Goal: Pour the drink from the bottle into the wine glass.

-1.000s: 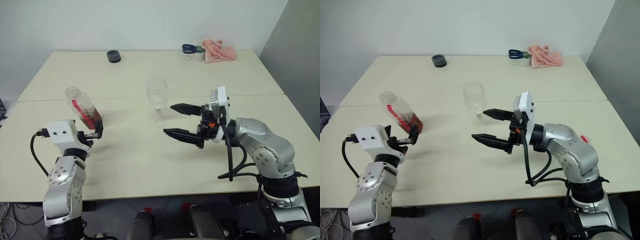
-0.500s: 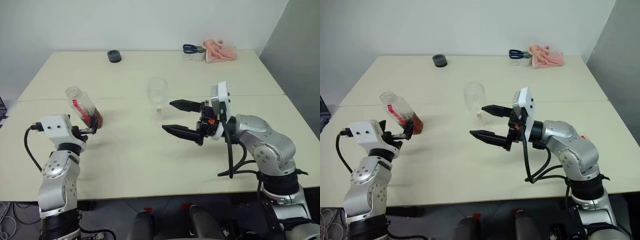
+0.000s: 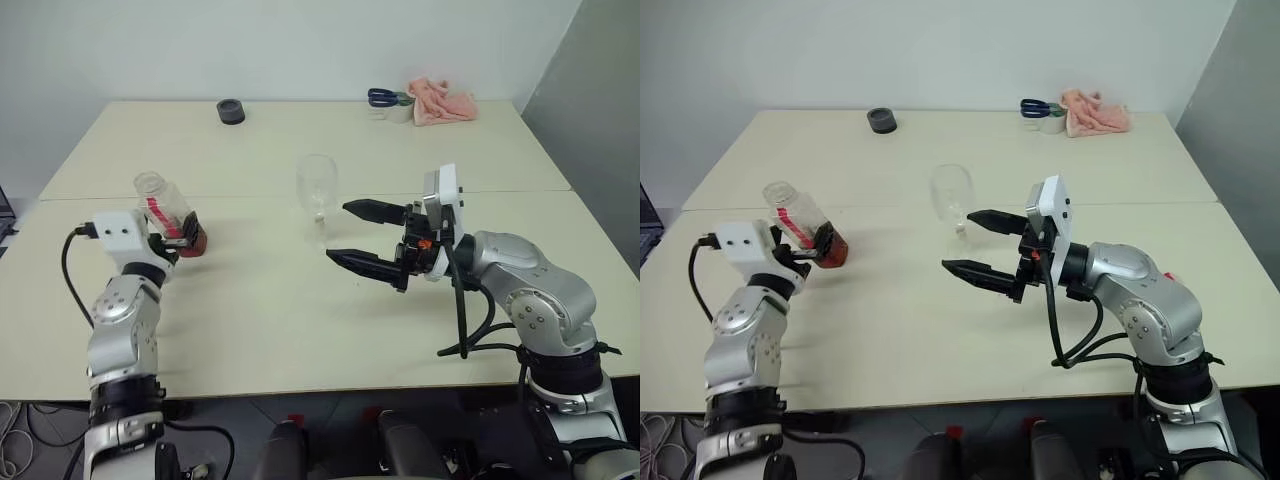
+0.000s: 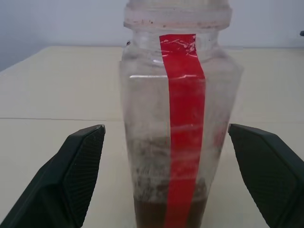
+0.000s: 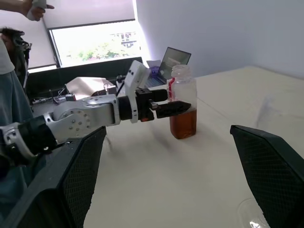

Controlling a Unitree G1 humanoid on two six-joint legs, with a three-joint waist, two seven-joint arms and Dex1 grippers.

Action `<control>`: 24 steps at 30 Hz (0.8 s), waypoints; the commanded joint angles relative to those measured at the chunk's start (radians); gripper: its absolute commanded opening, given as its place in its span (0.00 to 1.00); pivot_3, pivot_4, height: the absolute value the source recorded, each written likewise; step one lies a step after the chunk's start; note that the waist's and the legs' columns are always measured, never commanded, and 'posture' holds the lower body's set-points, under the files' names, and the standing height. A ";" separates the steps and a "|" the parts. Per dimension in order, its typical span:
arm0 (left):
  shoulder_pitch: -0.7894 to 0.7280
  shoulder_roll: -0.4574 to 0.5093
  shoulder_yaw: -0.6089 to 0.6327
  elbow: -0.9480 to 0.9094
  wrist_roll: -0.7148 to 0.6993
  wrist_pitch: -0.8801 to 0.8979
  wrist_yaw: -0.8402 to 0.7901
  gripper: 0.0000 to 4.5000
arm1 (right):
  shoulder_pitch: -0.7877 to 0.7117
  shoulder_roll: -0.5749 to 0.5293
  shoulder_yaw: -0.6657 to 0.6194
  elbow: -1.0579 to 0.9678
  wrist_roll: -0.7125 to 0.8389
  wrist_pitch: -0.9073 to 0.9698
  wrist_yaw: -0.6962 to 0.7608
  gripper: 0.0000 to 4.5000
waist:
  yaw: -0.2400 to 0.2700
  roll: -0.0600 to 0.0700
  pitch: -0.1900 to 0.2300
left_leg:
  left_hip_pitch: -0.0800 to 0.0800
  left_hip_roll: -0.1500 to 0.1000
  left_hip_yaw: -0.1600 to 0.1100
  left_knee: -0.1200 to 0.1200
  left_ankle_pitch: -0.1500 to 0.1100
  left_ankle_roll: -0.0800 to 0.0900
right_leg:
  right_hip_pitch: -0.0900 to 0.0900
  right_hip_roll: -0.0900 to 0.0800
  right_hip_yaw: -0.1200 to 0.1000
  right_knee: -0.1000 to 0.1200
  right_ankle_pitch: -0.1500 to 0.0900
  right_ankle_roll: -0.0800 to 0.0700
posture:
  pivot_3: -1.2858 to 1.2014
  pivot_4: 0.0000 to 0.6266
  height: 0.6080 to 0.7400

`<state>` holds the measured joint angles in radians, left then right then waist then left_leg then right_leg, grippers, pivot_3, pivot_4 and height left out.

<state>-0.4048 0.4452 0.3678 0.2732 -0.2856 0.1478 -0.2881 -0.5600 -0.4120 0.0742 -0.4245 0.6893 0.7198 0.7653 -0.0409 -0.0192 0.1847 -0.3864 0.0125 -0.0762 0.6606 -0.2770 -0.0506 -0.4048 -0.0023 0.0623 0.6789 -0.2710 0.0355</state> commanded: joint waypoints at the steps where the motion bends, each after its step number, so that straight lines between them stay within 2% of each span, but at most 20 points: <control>1: -0.110 0.038 -0.022 0.178 0.033 -0.106 -0.052 1.00 | -0.004 -0.011 -0.024 -0.040 0.020 0.002 -0.013 0.99 | 0.001 0.000 0.000 | 0.000 0.000 0.000 0.000 0.000 0.000 | 0.000 0.000 0.000 0.000 0.000 0.000 | 0.52 0.24 1.00; 3: -0.158 0.047 -0.028 0.265 0.042 -0.148 -0.073 1.00 | -0.003 -0.015 -0.026 -0.042 0.019 0.003 -0.018 0.99 | 0.000 0.000 0.000 | 0.000 0.000 0.000 0.000 0.000 0.000 | 0.000 0.000 0.000 0.000 0.000 0.000 | 0.52 0.24 1.00; 6: -0.195 0.051 -0.036 0.341 0.045 -0.186 -0.094 0.86 | 0.009 -0.022 -0.038 -0.054 0.024 0.007 -0.031 1.00 | 0.000 0.000 0.000 | -0.001 0.000 0.000 0.000 0.000 0.000 | -0.001 0.000 0.000 0.000 0.000 0.000 | 0.52 0.24 1.00; 11: -0.176 0.044 -0.035 0.358 0.039 -0.212 -0.107 0.50 | 0.024 -0.027 -0.048 -0.063 0.023 0.005 -0.049 1.00 | 0.001 0.000 0.000 | -0.004 0.000 -0.002 0.000 0.000 0.000 | -0.002 -0.002 -0.002 0.000 0.000 0.000 | 0.52 0.24 1.00; 13: -0.164 0.043 -0.031 0.355 0.036 -0.215 -0.102 0.39 | 0.028 -0.025 -0.047 -0.064 0.019 0.000 -0.057 1.00 | 0.001 0.000 0.000 | -0.004 -0.001 -0.002 0.001 0.000 0.000 | -0.002 -0.002 -0.002 0.000 0.000 0.000 | 0.52 0.24 1.00; 18: -0.179 0.052 -0.061 0.339 0.075 -0.207 -0.070 0.37 | 0.025 -0.021 -0.047 -0.053 0.002 -0.014 -0.077 1.00 | 0.001 0.000 0.000 | -0.004 -0.001 -0.003 0.001 0.000 0.000 | -0.002 -0.002 -0.003 0.000 0.000 0.000 | 0.52 0.24 1.00; 24: -0.362 0.105 -0.223 0.337 0.238 -0.215 -0.091 0.37 | -0.005 -0.011 -0.061 0.012 -0.106 -0.114 -0.146 1.00 | 0.010 -0.002 0.001 | -0.006 -0.001 -0.006 0.002 0.000 0.000 | -0.002 -0.002 -0.007 0.001 0.000 0.000 | 0.52 0.24 1.00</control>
<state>-0.6961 0.5215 0.1730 0.6423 -0.0854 -0.0431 -0.3668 -0.5396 -0.4264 0.0423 -0.4116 0.6165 0.6600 0.6418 -0.0306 -0.0210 0.1857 -0.3939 0.0115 -0.0825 0.6627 -0.2766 -0.0510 -0.4072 -0.0039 0.0543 0.6794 -0.2706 0.0355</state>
